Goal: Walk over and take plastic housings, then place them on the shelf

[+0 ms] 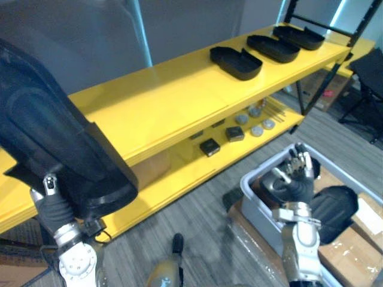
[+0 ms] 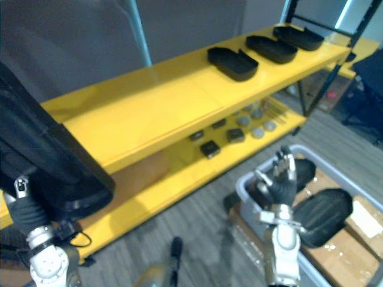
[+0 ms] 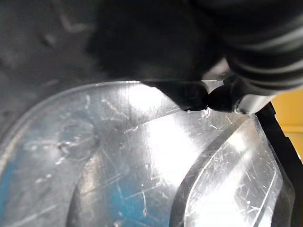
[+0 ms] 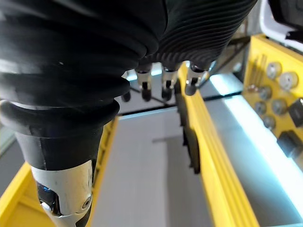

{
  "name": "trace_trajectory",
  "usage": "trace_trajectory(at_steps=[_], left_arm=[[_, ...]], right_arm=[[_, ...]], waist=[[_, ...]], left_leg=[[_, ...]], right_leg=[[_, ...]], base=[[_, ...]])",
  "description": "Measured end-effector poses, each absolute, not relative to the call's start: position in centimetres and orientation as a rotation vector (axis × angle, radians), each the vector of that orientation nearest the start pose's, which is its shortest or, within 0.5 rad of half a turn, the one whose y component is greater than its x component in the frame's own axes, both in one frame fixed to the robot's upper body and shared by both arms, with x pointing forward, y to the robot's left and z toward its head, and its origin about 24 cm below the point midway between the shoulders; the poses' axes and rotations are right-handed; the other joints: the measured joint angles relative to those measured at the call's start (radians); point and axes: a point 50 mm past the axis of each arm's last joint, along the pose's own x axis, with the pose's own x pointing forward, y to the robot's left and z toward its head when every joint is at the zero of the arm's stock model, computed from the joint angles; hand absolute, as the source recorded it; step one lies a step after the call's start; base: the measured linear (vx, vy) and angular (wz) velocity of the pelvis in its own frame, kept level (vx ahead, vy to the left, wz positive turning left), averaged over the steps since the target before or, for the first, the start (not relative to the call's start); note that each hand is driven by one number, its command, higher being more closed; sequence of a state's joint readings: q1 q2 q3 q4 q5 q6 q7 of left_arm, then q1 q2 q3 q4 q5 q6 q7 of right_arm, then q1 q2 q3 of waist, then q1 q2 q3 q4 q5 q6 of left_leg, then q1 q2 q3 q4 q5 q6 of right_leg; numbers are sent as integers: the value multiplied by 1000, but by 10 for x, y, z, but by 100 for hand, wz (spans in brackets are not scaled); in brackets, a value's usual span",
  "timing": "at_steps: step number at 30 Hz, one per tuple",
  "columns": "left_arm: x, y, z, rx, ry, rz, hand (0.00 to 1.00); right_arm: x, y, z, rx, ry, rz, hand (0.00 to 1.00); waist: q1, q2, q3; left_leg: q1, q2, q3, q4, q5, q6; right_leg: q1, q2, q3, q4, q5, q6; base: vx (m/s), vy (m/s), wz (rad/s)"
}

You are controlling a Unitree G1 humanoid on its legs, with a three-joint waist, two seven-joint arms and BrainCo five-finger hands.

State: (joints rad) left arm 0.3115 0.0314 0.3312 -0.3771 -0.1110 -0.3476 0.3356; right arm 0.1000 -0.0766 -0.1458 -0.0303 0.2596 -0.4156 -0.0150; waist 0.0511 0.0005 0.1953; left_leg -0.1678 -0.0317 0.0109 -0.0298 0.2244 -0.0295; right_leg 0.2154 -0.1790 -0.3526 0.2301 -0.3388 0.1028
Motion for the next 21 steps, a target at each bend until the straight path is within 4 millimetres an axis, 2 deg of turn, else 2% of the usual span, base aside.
trace_trajectory(at_steps=[1, 3, 4, 7, 8, 9, 10, 11, 12, 13, 15, 17, 18, 19, 20, 21], left_arm=[[158, 257, 104, 40, -471, 699, 100], [159, 258, 113, 47, -512, 685, 100], [160, 256, 115, 45, -522, 673, 100], [167, 254, 123, 54, -562, 619, 100], [168, 255, 125, 67, -569, 604, 100], [169, 255, 126, 76, -572, 597, 100], [169, 256, 129, 93, -580, 584, 100], [171, 257, 133, 107, -594, 576, 100], [171, 258, 135, 113, -602, 574, 100], [175, 261, 141, 115, -634, 583, 100], [180, 261, 144, 114, -646, 577, 100], [183, 260, 143, 107, -639, 575, 100], [183, 259, 142, 104, -638, 573, 100], [184, 258, 142, 101, -637, 569, 100], [183, 257, 142, 99, -636, 563, 100], [183, 255, 143, 96, -642, 556, 100]], right_arm=[[222, -212, 71, 137, -389, -223, 0], [223, -212, 79, 129, -426, -238, 0], [223, -214, 81, 119, -430, -248, 0], [225, -218, 86, 105, -451, -292, 0], [227, -217, 88, 108, -460, -297, 0], [227, -218, 88, 110, -461, -301, 0], [227, -219, 88, 111, -461, -312, 0], [227, -218, 88, 107, -461, -316, 0], [227, -218, 88, 105, -463, -316, 0], [229, -219, 93, 82, -487, -314, 0], [228, -222, 94, 74, -494, -327, 0], [225, -227, 101, 68, -526, -346, 0], [223, -227, 108, 73, -559, -344, 0], [222, -227, 112, 78, -579, -338, 0], [223, -226, 118, 99, -616, -310, 0], [224, -224, 122, 121, -642, -276, 0]], waist=[[1, -6, -1], [1, -36, 2], [-1, -39, 3], [-6, -37, 5], [-5, -41, 7], [-7, -41, 7], [-10, -42, 7], [-10, -33, 6], [-11, -20, 10], [-13, -12, 14], [-15, -8, 17], [-28, -22, 10], [-35, -32, 4], [-35, -37, 2], [-32, -57, -10], [-23, -86, -28]], left_leg=[[-3, -8, 0, 1, -3, 5], [-5, -39, 7, 3, -19, 25], [-3, -48, 4, 4, -23, 30], [36, -48, -2, 6, -57, 46], [63, -46, -1, 5, -75, 50], [75, -45, -2, 3, -83, 54], [105, -37, -1, -3, -101, 62], [127, -16, -2, -13, -115, 71], [131, -3, -2, -13, -124, 75], [133, 39, -1, -6, -141, 71], [133, 57, -4, 1, -152, 71], [154, 56, -21, 6, -165, 55], [162, 49, -30, 4, -168, 51], [167, 45, -30, 3, -171, 47], [169, 31, -31, 4, -180, 33], [168, 8, -31, 4, -191, 17]], right_leg=[[0, -9, -2, 0, 1, 2], [5, -37, -2, 8, 12, 17], [4, -45, -1, 24, 20, 23], [-84, -78, 35, 265, 69, -41], [-131, -98, 62, 382, 124, -55], [-151, -105, 72, 433, 162, -59], [-193, -117, 85, 518, 258, -68], [-236, -123, 90, 586, 270, -80], [-252, -116, 93, 581, 205, -73], [-287, -69, 90, 451, 106, -50], [-292, -38, 109, 314, 108, -42], [-280, -16, 153, 145, 139, 1], [-271, -14, 158, 99, 151, 9], [-262, -12, 156, 62, 169, 3], [-244, -11, 150, -20, 242, -9], [-223, -21, 125, -75, 306, 13]], base=[[186, 59, 14], [197, 43, 13], [189, 52, 28], [173, 87, 9], [103, 90, -8], [111, 124, -12], [101, 128, -19], [81, 130, -22], [-27, 145, -23], [-96, 117, -13], [-106, 88, -2], [76, -14, 29], [188, -86, 38], [178, -130, 30], [189, -206, 22], [180, -234, 11]])
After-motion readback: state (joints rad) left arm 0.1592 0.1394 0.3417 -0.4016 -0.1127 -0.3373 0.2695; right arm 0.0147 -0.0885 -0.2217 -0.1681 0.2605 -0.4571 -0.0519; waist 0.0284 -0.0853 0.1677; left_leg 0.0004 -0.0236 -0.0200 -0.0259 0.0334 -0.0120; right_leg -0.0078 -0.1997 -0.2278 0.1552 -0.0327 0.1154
